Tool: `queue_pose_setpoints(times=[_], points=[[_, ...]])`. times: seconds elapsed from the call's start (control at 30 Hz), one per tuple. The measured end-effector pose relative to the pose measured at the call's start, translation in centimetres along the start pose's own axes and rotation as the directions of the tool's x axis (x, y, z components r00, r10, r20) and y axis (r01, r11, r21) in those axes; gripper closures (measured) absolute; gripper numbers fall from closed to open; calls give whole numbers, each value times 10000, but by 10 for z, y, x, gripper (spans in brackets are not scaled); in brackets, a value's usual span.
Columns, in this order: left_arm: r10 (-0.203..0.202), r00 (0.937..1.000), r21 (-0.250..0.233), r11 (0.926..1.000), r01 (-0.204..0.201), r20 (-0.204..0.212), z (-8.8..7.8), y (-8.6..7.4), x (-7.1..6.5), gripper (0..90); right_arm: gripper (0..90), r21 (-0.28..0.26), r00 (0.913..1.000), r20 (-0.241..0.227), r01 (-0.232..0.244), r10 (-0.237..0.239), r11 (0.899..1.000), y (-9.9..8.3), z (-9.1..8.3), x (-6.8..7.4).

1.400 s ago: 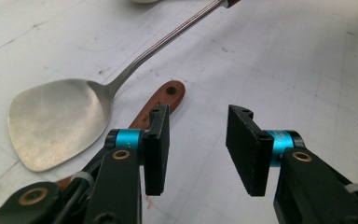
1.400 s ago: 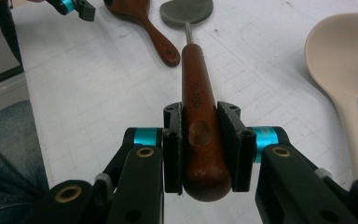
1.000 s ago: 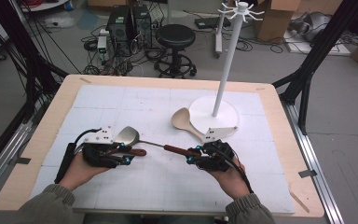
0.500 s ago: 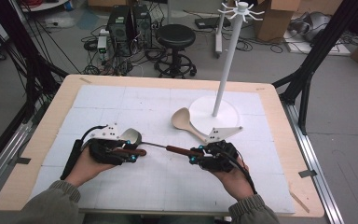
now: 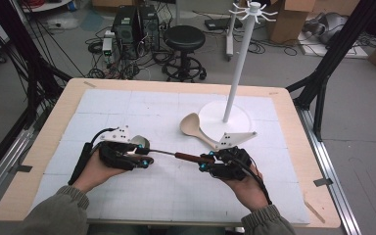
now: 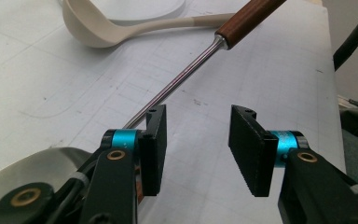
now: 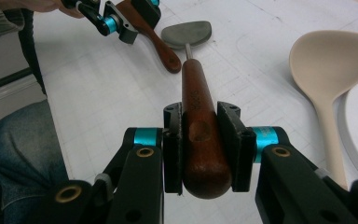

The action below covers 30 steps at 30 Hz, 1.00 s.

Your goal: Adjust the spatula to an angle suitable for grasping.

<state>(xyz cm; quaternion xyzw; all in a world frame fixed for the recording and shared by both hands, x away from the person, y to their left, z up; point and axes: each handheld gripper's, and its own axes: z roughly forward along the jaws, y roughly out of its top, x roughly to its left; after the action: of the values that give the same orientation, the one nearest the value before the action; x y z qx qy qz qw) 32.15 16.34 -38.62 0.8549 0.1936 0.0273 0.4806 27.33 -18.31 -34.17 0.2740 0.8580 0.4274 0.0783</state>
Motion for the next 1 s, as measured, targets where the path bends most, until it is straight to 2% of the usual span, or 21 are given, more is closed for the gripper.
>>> queue_pose_setpoints(times=[0.17, 0.2, 0.47, 0.7, 1.0], points=[[52, 10000, 67, 10000, -52, 75, 2, 1, 0, 561, 723, -66, 10000, 0, -28, 28, 10000, 1, 0, 1], [-53, 9999, 11, 10000, 53, 91, 3, 1, 0, 558, 723, -71, 10000, -1, -18, 18, 10000, 1, 0, 1], [264, 9992, 154, 9995, -269, 284, 13, 10, -1, 524, 723, -116, 10000, 23, 5, -5, 9999, 3, 2, 3], [329, 9990, 254, 9991, -336, 293, 22, 14, 0, 515, 723, -200, 10000, 27, 40, -39, 9998, 6, 3, 5], [200, 9994, 168, 9996, -205, 299, 23, 14, 3, 518, 723, -161, 10000, -49, -83, 82, 9998, 3, 2, 3]])
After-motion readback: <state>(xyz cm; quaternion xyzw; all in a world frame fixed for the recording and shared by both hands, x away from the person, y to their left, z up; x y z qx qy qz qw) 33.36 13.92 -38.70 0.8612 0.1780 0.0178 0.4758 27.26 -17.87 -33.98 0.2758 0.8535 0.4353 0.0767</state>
